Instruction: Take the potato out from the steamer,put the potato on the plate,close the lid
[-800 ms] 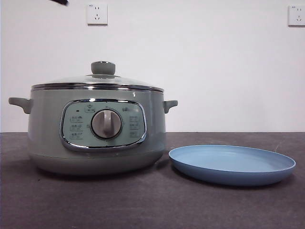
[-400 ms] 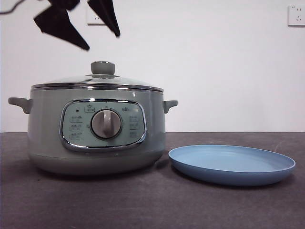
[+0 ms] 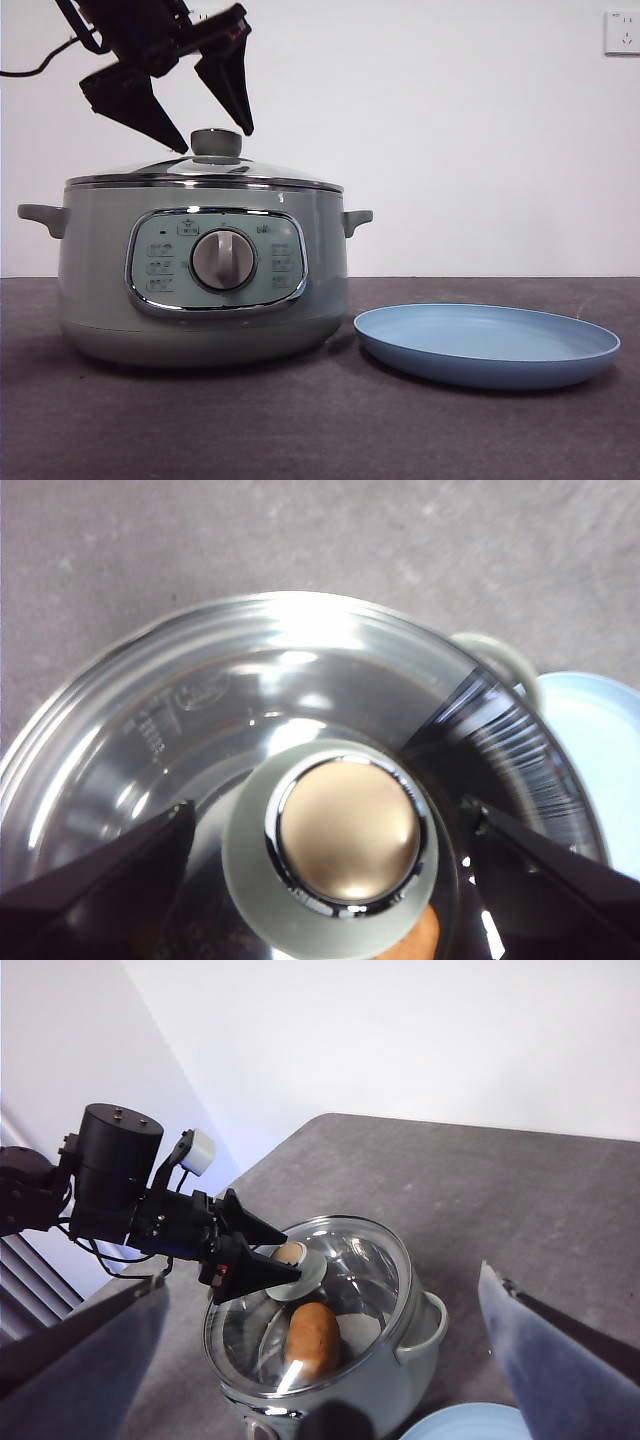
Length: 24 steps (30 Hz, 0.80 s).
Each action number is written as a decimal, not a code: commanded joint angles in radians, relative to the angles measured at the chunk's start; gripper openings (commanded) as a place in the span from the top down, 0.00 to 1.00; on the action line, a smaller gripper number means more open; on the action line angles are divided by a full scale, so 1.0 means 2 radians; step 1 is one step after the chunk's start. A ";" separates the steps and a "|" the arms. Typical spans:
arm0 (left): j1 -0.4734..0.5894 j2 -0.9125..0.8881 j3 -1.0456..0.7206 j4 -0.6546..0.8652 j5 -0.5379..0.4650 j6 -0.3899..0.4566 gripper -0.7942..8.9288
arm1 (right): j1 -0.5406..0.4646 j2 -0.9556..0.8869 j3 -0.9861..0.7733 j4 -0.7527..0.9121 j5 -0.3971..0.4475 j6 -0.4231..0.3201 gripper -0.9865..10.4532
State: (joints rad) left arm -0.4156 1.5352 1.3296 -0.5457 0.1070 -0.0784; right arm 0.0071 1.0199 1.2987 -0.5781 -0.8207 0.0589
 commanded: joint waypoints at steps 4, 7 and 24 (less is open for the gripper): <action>-0.002 0.010 0.001 0.004 -0.001 0.003 0.47 | 0.002 0.001 0.002 -0.015 0.022 -0.003 0.37; -0.002 0.010 0.001 0.003 -0.001 0.007 0.59 | 0.002 0.001 0.002 -0.019 0.021 -0.003 0.37; -0.001 0.009 0.033 -0.005 0.000 0.029 0.93 | 0.002 0.000 0.002 -0.017 0.017 0.022 0.38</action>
State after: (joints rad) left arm -0.4198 1.5585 1.3609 -0.5842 0.1112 -0.0360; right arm 0.0074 1.0199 1.2991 -0.6197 -0.7849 0.0807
